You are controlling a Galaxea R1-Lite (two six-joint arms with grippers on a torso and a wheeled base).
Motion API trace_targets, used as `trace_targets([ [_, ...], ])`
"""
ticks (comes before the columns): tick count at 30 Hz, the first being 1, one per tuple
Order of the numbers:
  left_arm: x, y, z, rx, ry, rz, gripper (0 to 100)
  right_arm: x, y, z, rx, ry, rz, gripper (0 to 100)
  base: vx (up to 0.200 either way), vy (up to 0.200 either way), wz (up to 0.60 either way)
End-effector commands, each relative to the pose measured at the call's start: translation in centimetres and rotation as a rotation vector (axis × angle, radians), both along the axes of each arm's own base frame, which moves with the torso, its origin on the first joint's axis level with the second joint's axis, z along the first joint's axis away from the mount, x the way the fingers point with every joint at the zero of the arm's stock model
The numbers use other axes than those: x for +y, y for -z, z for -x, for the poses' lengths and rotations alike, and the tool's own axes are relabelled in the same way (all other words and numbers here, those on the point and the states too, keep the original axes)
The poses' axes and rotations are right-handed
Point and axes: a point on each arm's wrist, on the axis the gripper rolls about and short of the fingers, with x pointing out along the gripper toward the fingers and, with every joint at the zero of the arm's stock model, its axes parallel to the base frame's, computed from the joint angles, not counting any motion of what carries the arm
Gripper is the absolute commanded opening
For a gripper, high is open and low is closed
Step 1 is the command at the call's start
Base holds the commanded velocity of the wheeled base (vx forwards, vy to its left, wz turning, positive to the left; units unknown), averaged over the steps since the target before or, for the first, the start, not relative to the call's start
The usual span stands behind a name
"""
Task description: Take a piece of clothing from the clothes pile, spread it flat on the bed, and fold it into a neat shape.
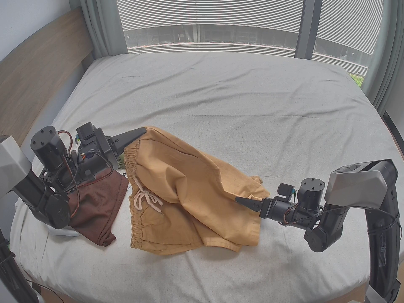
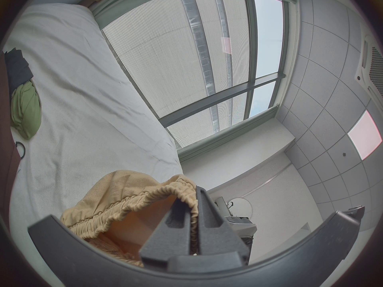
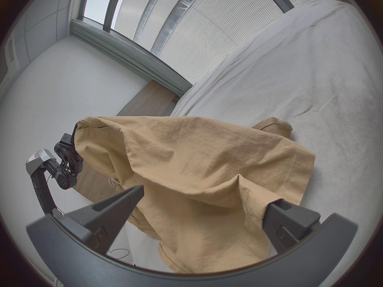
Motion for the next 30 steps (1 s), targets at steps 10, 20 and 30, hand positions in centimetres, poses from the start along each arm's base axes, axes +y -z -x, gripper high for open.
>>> trace_targets([
  [10,1.2,1.4,-1.6,0.026,-0.045,-0.004,0,-0.8,0.0,-0.3,-0.004,0.025,-0.002,0,0.0,0.0,0.0],
  [20,2.1,1.9,-2.3,0.037,-0.071,-0.005,0,-2.3,-1.9,0.3,-0.02,0.056,-0.008,0,0.0,0.0,0.0],
  [30,2.8,3.7,-3.7,0.056,-0.112,-0.019,0,-3.8,-3.0,2.8,0.034,-0.023,-0.013,0,0.0,0.0,0.0],
])
